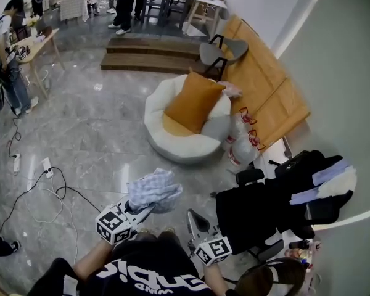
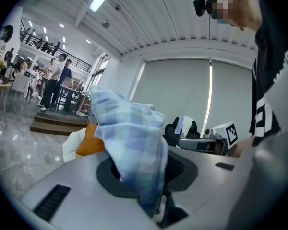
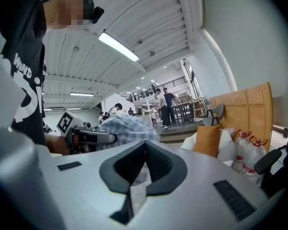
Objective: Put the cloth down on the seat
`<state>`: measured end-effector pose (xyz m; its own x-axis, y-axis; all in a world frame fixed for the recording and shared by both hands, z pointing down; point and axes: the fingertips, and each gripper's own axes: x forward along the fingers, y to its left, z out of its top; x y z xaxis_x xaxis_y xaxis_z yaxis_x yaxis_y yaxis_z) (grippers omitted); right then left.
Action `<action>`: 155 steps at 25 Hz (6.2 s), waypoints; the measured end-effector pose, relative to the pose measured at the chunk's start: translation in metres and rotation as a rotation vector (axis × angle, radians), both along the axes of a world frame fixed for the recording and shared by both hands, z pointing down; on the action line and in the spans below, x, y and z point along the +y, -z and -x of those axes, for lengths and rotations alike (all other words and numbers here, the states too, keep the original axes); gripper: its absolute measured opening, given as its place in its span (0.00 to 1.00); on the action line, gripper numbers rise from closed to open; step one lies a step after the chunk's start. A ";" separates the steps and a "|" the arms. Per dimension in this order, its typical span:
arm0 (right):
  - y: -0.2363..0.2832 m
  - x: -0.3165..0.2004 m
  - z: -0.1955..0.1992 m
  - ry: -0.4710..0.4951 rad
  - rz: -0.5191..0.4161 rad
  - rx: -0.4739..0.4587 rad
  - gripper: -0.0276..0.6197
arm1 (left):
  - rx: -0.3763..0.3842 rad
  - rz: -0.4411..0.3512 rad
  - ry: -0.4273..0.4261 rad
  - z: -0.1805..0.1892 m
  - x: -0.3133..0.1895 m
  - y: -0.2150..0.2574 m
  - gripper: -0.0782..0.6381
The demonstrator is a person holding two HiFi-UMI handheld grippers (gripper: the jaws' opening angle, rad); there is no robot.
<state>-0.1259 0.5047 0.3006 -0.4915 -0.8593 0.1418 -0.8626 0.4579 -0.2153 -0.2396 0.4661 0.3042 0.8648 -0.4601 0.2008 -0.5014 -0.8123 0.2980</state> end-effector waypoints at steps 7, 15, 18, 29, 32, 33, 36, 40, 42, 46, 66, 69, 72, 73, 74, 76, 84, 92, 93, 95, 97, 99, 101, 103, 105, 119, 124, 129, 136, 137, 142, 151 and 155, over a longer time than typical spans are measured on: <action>-0.003 -0.013 -0.005 -0.038 0.009 -0.001 0.07 | 0.011 0.008 -0.017 0.003 -0.011 -0.002 0.25; -0.001 -0.038 -0.016 -0.039 -0.006 -0.014 0.07 | 0.012 -0.006 0.002 -0.003 -0.031 0.000 0.25; 0.000 -0.047 -0.022 -0.036 -0.010 -0.018 0.07 | 0.011 -0.007 0.017 -0.006 -0.040 -0.001 0.25; -0.003 -0.073 -0.039 -0.013 0.010 -0.020 0.07 | 0.010 0.021 0.033 -0.027 -0.064 -0.008 0.25; -0.002 -0.085 -0.049 -0.011 0.012 -0.026 0.07 | 0.008 0.024 0.033 -0.039 -0.077 -0.007 0.25; -0.003 -0.089 -0.053 -0.011 0.014 -0.027 0.07 | 0.009 0.023 0.033 -0.043 -0.081 -0.007 0.25; -0.007 -0.104 -0.064 -0.005 0.019 -0.026 0.07 | 0.010 0.017 0.031 -0.054 -0.095 -0.006 0.25; -0.007 -0.127 -0.072 0.008 0.026 -0.032 0.07 | 0.004 0.020 0.034 -0.065 -0.116 -0.005 0.25; -0.008 -0.139 -0.077 0.014 0.026 -0.037 0.07 | 0.002 0.019 0.038 -0.071 -0.127 -0.005 0.25; -0.014 -0.162 -0.092 0.022 0.024 -0.045 0.07 | 0.006 0.016 0.042 -0.089 -0.151 -0.007 0.25; -0.014 -0.233 -0.163 0.052 0.013 -0.047 0.07 | 0.029 -0.025 0.112 -0.158 -0.245 0.007 0.25; -0.014 -0.240 -0.166 0.059 0.017 -0.045 0.07 | 0.031 -0.026 0.116 -0.161 -0.254 0.009 0.25; -0.015 -0.246 -0.170 0.057 0.020 -0.038 0.07 | 0.033 -0.028 0.117 -0.163 -0.261 0.008 0.25; -0.015 -0.249 -0.171 0.056 0.021 -0.036 0.07 | 0.036 -0.029 0.118 -0.163 -0.264 0.008 0.25; -0.015 -0.252 -0.172 0.055 0.020 -0.035 0.07 | 0.038 -0.029 0.119 -0.164 -0.268 0.008 0.25; -0.014 -0.261 -0.174 0.055 0.015 -0.032 0.07 | 0.043 -0.030 0.122 -0.165 -0.277 0.008 0.25; -0.013 -0.293 -0.168 0.079 0.011 -0.031 0.07 | 0.048 -0.026 0.132 -0.162 -0.306 0.008 0.25; -0.020 -0.318 -0.166 0.096 0.036 -0.028 0.07 | 0.046 -0.014 0.140 -0.160 -0.336 0.004 0.25; -0.021 -0.323 -0.167 0.097 0.038 -0.028 0.07 | 0.044 -0.012 0.140 -0.161 -0.340 0.003 0.25; -0.023 -0.331 -0.169 0.099 0.044 -0.031 0.07 | 0.039 -0.006 0.140 -0.162 -0.348 0.000 0.25; -0.026 -0.340 -0.169 0.099 0.050 -0.037 0.07 | 0.037 0.000 0.140 -0.164 -0.357 -0.002 0.25; -0.028 -0.351 -0.168 0.099 0.054 -0.041 0.07 | 0.035 0.004 0.138 -0.164 -0.367 -0.004 0.25; -0.029 -0.362 -0.167 0.097 0.057 -0.046 0.07 | 0.034 0.008 0.137 -0.163 -0.379 -0.005 0.25; -0.028 -0.373 -0.166 0.095 0.059 -0.046 0.07 | 0.038 0.012 0.132 -0.163 -0.390 -0.005 0.25; -0.026 -0.385 -0.166 0.094 0.059 -0.046 0.07 | 0.056 0.012 0.116 -0.164 -0.401 -0.002 0.25; -0.019 -0.479 -0.158 0.047 0.043 -0.047 0.07 | 0.024 0.024 0.062 -0.152 -0.483 -0.005 0.25; -0.015 -0.509 -0.147 0.020 0.033 -0.043 0.07 | 0.018 0.020 0.031 -0.142 -0.514 -0.004 0.25; -0.011 -0.528 -0.144 -0.021 0.026 -0.039 0.07 | 0.024 0.015 -0.014 -0.139 -0.535 0.000 0.25; -0.011 -0.544 -0.147 -0.051 0.032 -0.028 0.07 | 0.029 0.019 -0.043 -0.141 -0.556 -0.001 0.25; -0.010 -0.545 -0.148 -0.056 0.034 -0.027 0.07 | 0.029 0.022 -0.046 -0.142 -0.557 -0.001 0.25; -0.013 -0.555 -0.158 -0.069 0.041 -0.027 0.07 | 0.035 0.031 -0.054 -0.152 -0.570 -0.004 0.25; -0.021 -0.595 -0.180 -0.038 0.061 -0.029 0.07 | 0.038 0.056 -0.031 -0.178 -0.606 -0.011 0.25; -0.026 -0.616 -0.199 -0.025 0.067 -0.035 0.07 | 0.031 0.071 -0.017 -0.196 -0.626 -0.017 0.25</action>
